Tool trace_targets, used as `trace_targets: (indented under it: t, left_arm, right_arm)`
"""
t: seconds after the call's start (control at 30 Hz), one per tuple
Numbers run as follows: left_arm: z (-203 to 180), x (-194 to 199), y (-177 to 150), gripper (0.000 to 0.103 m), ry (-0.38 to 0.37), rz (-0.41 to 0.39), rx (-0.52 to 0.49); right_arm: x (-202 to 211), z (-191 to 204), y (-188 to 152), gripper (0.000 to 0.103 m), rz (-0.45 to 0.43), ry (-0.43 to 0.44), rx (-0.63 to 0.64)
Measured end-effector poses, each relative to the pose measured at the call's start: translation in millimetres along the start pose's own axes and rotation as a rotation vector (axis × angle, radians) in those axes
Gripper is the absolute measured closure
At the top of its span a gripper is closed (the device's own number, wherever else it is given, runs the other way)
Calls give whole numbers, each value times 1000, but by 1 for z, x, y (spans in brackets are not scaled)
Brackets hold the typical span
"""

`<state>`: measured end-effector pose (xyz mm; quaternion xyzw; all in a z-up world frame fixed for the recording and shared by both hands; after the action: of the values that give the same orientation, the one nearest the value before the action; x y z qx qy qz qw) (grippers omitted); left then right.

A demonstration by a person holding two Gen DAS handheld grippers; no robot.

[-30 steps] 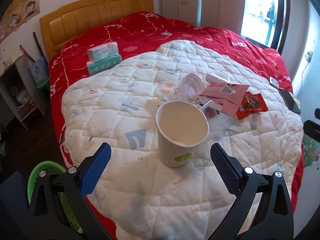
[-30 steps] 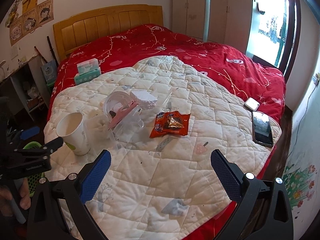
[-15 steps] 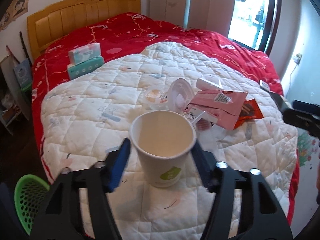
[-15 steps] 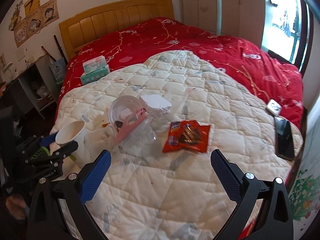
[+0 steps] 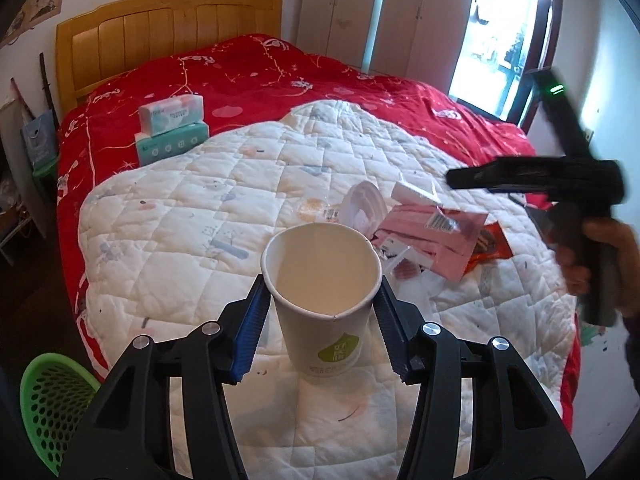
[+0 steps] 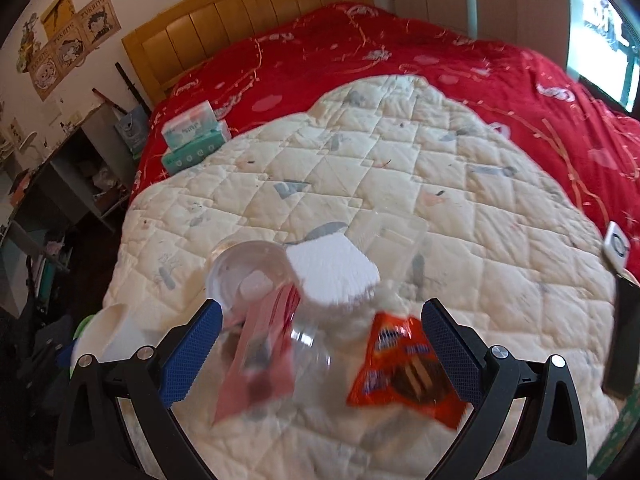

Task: Collect trash
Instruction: 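Grasp the white paper cup with the left tool while the right tool reaches for white foam, then carry the cup to the green basket and release it with the left tool while the right tool holds foam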

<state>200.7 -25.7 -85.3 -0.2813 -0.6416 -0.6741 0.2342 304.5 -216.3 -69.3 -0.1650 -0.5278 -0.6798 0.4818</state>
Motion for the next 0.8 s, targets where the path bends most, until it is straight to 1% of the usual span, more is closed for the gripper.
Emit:
trace_targets:
  t: [0.03,0.1,0.17,0.27,0.37,0.4,0.43,0.47,0.53,0.63,0.8]
  left_arm:
    - [2,1,2,51,2,-2,6]
    - [8,3,5,51,-2,-3,24]
    - [13,5,7,51,1,-8,36]
    - [20,7,8,51,10,-13,44]
    - [27,7,8,51,23,-11,52]
    - [30,8,7,51,27,-9,57]
    - [33,8,5,51,30,-7,61]
    - [36,9,4,51,34,-5,67]
    - [43,11,2,51,44,-3,78]
    - [53,17,-1,51,59,-8,95]
    - [74,37,-9,51,102,-12,131]
  right_arm:
    - [-6,-3,2,6,9,3,-2]
    - [-25,-11,7,7,44,40,-30]
    - [-37,-17,9,7,57,34,-41]
    - [-54,-24,10,7,89,62,-57]
    - [-68,-31,9,9,112,68,-75]
    - [-71,-33,9,19,114,66,-77]
    - [-72,-34,8,31,119,69,-80]
    - [-73,-35,8,32,122,74,-87]
    - [-71,-35,8,33,112,73,-92]
    - [-57,-30,12,33,70,60,-73]
    - [-16,-6,16,33,7,24,9]
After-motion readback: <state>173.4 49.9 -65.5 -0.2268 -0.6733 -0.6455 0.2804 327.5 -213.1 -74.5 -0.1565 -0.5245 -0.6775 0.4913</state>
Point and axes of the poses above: each gripper's, at about its wrist camera, not at the fingertips, and x roughly against the way its jaws point, z to its left, y to its top, the point moved 5 cm from there along -x, roughly the way its jaws point, and after that the axes turned 14 degrees about y, right-handed, at the moved point
